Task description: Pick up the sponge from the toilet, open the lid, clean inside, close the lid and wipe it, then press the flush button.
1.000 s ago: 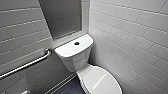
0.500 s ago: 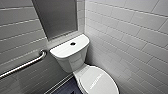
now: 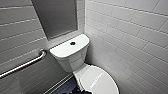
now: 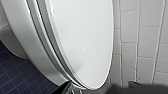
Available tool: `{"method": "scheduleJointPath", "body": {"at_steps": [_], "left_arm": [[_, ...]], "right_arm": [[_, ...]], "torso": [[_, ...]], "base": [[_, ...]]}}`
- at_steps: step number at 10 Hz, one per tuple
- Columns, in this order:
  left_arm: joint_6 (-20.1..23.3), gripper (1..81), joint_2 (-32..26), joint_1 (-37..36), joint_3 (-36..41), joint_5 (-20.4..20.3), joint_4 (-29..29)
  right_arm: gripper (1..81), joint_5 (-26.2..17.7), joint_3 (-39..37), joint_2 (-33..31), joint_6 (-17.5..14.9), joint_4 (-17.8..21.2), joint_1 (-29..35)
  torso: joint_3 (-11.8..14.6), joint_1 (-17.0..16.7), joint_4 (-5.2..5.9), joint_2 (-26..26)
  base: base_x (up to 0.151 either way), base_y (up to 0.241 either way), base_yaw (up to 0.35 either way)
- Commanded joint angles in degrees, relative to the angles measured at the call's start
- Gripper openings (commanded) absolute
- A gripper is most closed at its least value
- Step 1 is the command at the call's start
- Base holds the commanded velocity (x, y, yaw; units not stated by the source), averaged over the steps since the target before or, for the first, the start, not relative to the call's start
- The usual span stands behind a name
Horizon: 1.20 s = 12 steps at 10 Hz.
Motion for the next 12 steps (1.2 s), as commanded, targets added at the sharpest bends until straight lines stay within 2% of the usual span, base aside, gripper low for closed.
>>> {"method": "scheduleJointPath", "body": {"at_steps": [1, 3, 6, 12], "left_arm": [[-2.5, 81.1, 1.0, -5.9, 0.4, 1.6, -0.5], [-5.1, 81.1, 3.1, -5.9, -3.0, 1.5, -0.5], [-5.5, 81.1, 7.3, -6.1, -9.3, 1.5, -0.5], [-7.8, 81.1, 11.4, -6.3, -14.3, 0.7, -0.4]], "right_arm": [[1.0, -1.9, 0.7, -1.7, 0.1, -1.9, 0.1], [1.0, -2.0, 0.3, -1.1, 0.2, -1.7, 0.4], [1.0, -2.0, 0.1, -1.1, 0.2, -1.9, 0.5], [1.0, -1.9, 0.0, -0.7, 0.1, -1.7, 0.6]], "torso": [[0.0, 0.0, 0.00, 0.0], [0.0, 0.0, 0.00, 0.0], [0.0, 0.0, 0.00, 0.0], [0.0, 0.0, 0.00, 0.0]], "base": [[0.000, 0.000, 0.000], [0.000, 0.000, 0.000], [0.000, 0.000, 0.000], [0.000, 0.000, 0.000]]}}
